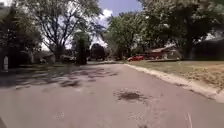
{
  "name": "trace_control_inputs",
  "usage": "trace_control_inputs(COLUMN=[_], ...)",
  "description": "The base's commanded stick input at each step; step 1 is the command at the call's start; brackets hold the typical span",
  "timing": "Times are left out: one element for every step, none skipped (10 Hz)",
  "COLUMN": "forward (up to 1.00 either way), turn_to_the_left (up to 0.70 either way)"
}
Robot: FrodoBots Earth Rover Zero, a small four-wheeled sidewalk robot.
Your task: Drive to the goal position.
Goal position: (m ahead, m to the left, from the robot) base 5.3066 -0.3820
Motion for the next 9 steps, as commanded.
trace_control_inputs(forward=[0.85, 0.85, 0.85, 0.85, 0.85, 0.85, 0.85, 0.85, 0.85], turn_to_the_left=[0.0, 0.0, 0.0, 0.0, 0.0, 0.0, 0.0, 0.0, 0.0])
